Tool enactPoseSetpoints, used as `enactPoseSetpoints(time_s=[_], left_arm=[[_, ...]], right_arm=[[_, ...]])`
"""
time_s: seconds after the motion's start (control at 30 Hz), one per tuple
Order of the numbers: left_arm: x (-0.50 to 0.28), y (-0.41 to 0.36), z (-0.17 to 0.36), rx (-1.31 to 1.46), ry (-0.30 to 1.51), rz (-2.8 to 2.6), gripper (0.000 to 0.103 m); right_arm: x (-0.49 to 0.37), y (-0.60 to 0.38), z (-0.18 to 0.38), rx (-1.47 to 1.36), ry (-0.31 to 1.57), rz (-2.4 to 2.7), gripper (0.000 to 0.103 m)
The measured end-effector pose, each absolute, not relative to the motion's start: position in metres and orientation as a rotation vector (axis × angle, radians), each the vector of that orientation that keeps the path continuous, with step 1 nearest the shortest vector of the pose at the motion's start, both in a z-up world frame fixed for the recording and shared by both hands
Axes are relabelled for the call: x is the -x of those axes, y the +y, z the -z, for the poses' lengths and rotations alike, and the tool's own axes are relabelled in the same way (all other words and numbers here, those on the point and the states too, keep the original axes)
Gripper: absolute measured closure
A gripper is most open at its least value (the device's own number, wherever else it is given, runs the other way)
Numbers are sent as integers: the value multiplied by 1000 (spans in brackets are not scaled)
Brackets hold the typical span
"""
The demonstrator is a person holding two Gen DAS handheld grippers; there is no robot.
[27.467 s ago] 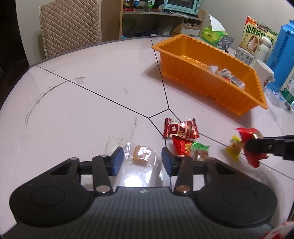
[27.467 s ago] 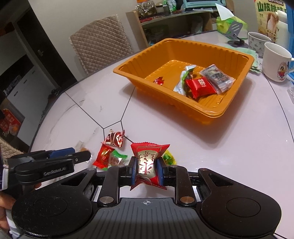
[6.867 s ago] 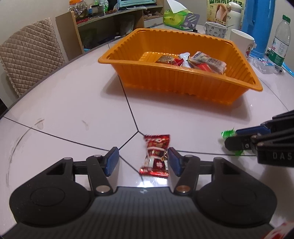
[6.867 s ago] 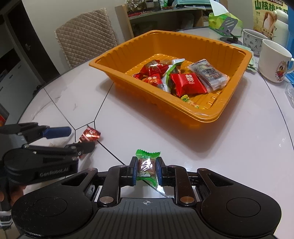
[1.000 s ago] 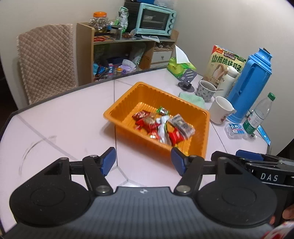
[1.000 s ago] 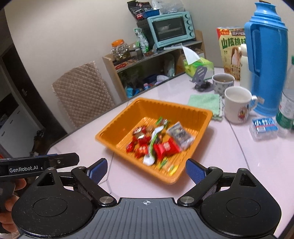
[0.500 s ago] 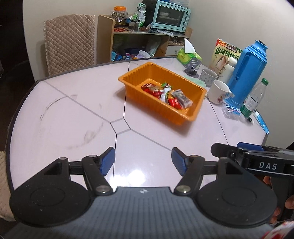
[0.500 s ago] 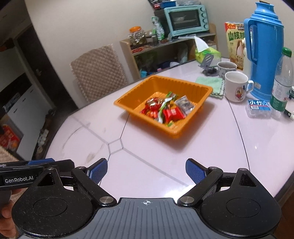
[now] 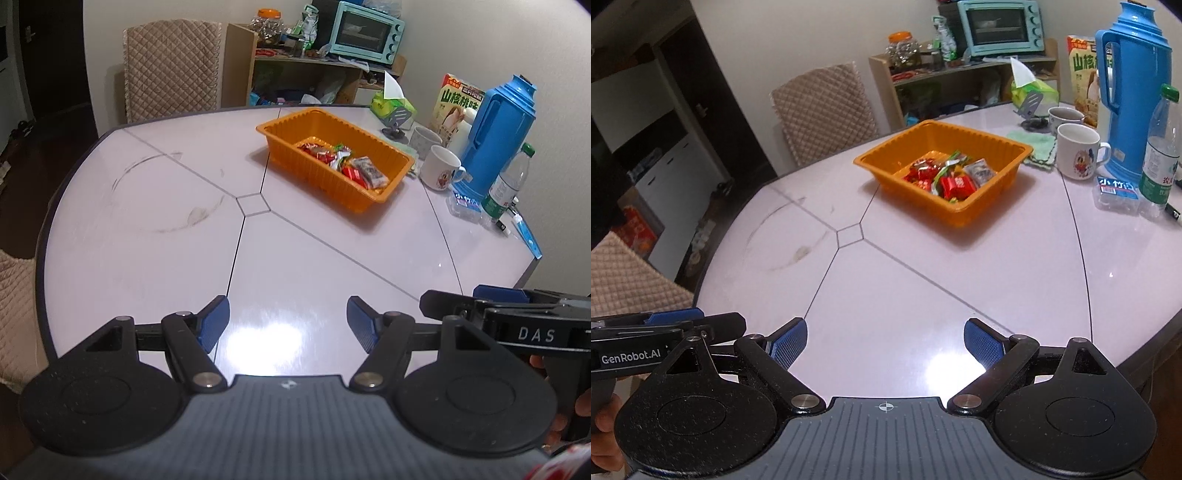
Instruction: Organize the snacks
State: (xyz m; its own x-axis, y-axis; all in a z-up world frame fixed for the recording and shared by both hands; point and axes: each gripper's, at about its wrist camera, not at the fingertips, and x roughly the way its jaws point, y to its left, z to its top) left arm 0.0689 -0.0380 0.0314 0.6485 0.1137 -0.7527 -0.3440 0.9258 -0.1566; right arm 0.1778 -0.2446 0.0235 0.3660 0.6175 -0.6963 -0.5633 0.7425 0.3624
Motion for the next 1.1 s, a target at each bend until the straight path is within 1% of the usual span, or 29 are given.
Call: enactPoseSetpoints(time_s=[0.47, 1.1], left_arm=[[-40, -52, -27, 303, 848, -300, 35], [-28, -53, -26, 310, 847, -318, 35]], right_arm=[[-157, -253, -16, -14, 933, -807, 12], [-153, -247, -11, 15, 934, -828, 12]])
